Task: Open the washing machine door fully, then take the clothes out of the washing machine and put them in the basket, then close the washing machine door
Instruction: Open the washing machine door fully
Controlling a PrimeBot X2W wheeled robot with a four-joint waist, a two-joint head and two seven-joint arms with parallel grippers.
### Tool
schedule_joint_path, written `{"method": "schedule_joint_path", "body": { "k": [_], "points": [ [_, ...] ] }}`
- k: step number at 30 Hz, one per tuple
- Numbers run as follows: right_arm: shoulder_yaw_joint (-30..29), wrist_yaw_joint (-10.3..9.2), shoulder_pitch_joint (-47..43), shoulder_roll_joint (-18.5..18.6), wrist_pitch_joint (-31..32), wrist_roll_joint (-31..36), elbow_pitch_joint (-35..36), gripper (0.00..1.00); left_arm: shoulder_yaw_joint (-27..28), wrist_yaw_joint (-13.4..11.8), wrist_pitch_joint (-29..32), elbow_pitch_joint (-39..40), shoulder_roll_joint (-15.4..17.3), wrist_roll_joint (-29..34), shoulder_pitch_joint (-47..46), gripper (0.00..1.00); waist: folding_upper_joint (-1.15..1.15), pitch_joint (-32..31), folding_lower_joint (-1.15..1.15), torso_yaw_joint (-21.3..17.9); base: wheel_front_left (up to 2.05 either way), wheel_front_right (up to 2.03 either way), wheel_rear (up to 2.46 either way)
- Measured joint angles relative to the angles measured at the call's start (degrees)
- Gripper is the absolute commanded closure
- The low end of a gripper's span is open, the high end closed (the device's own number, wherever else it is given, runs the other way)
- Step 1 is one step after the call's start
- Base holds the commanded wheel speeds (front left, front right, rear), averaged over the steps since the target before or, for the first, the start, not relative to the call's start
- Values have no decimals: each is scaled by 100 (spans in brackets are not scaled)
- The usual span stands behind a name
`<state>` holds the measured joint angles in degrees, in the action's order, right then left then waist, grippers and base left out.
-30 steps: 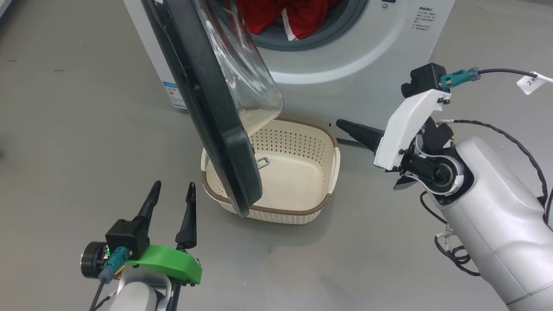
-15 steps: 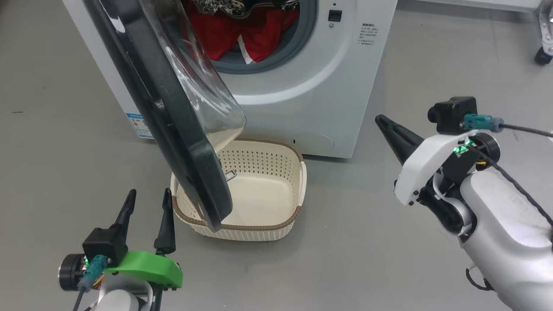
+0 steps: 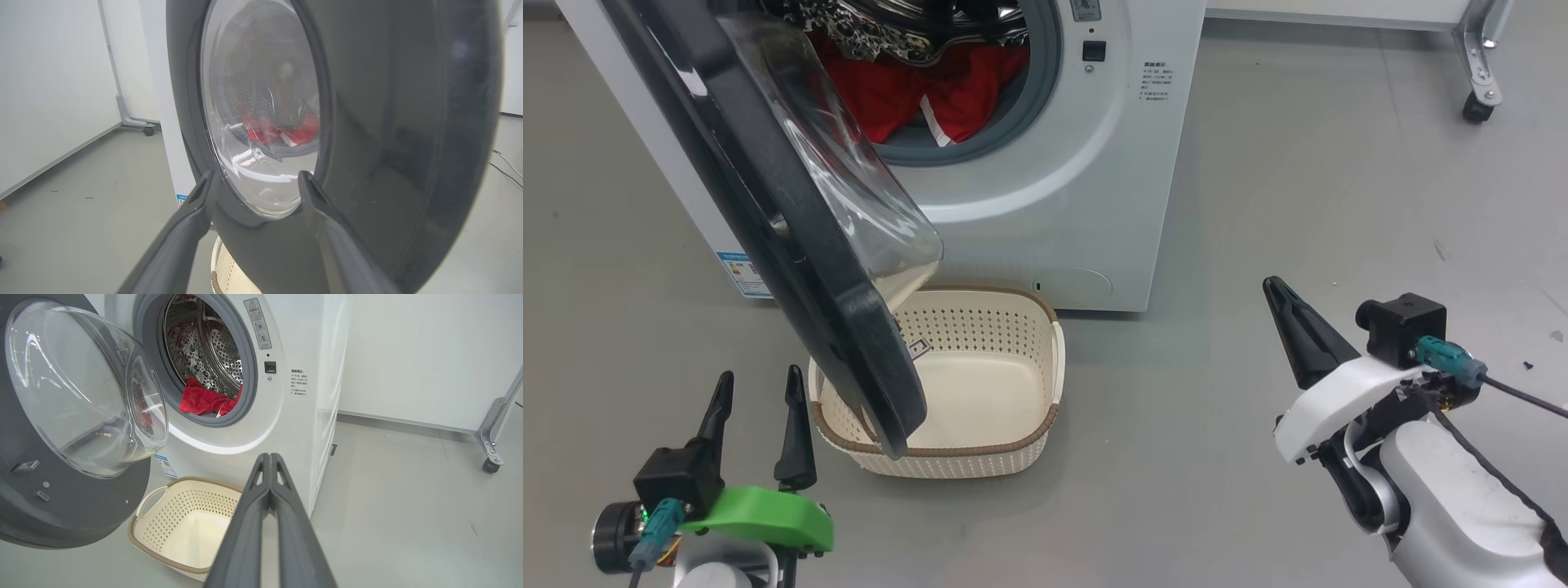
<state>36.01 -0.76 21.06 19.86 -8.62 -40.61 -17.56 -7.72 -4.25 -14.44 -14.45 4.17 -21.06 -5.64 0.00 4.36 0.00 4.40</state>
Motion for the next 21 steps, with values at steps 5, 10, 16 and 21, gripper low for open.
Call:
{"method": "schedule_joint_path", "body": {
  "k": [5,10,16,21],
  "points": [
    [-98,-203,-283,-151,-403,0,-41,100,37,0,0,4,2,14,61,0,0,-43,0,-97,0,0,0],
    [-189,-347,-498,-198,-548,1,-74,100,48,0,0,2,1,67,136,0,0,-99,0,-170,0,0,0],
    [-334,-427,-656,-229,-549,102,-51,45,122,1,0,23,-1,93,194,0,0,-109,0,-209,0,0,0],
    [-444,-474,-765,-322,-552,152,-2,0,168,2,0,25,-3,97,243,0,0,-95,0,-241,0,0,0]
  ]
}}
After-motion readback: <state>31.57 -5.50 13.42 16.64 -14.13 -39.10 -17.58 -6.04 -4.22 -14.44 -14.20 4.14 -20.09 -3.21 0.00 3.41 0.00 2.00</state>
